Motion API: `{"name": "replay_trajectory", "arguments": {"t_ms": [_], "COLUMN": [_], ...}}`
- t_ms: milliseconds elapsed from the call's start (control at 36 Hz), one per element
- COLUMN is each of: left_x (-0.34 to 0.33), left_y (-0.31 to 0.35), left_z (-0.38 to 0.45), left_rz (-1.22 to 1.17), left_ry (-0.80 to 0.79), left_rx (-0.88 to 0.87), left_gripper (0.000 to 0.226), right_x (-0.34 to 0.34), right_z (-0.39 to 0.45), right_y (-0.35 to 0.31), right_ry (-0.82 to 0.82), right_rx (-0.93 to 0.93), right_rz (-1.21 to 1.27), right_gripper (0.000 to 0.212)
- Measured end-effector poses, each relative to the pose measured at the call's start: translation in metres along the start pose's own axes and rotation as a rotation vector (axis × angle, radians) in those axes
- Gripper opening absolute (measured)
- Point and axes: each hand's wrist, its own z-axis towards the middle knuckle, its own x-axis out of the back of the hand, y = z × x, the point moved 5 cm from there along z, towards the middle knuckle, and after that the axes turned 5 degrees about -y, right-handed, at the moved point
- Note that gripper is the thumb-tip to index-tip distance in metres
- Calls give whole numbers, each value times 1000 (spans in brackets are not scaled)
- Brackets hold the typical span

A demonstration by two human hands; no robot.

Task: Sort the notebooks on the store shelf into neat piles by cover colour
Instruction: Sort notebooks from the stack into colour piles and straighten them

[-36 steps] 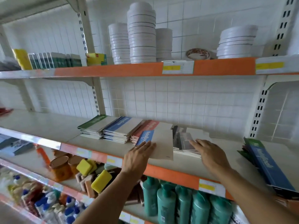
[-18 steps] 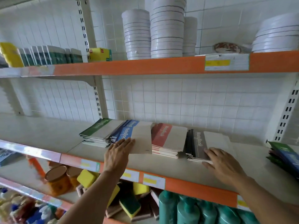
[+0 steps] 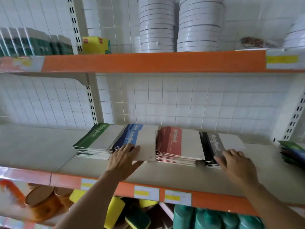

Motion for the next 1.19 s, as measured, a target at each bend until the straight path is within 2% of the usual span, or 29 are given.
{"name": "replay_trajectory", "arguments": {"t_ms": [111, 194, 389, 472, 528, 583, 639, 806, 944, 1056, 1111, 1194], "left_x": [4, 4, -7, -7, -3, 3, 9, 26, 44, 47, 48, 48], "left_y": [0, 1, 1, 2, 8, 21, 39, 107, 188, 261, 297, 347], "left_z": [9, 13, 16, 15, 14, 13, 13, 10, -3, -15, -20, -25], "left_rz": [-8, -25, 1, 17, 17, -12, -61, -171, -195, -243, -269, -258], "left_ry": [-94, -162, -115, -128, -143, -148, -130, -45, -54, -85, -69, -116], "left_rx": [41, 91, 166, 172, 165, 149, 119, 22, -47, -112, -139, -173], "left_gripper": [111, 132, 129, 122, 107, 97, 96, 76, 82, 84, 81, 90], "right_x": [-1, -2, 3, 4, 7, 12, 18, 33, 48, 65, 70, 74], "right_z": [-1, -1, -7, -15, -20, -26, -34, -59, -89, -121, -136, -153], "right_y": [-3, -4, -8, -6, -4, -2, 2, 33, 87, 140, 168, 209], "right_ry": [80, 118, 112, 125, 117, 110, 103, 38, 0, 9, -39, -148], "right_rx": [2, 2, 36, 57, 54, 47, 46, 28, 14, -7, -6, -7], "right_rz": [-12, -21, -42, -70, -73, -56, -40, -22, -19, 3, 27, -4], "right_gripper": [29, 30, 27, 44, 57, 61, 60, 55, 54, 44, 45, 54]}}
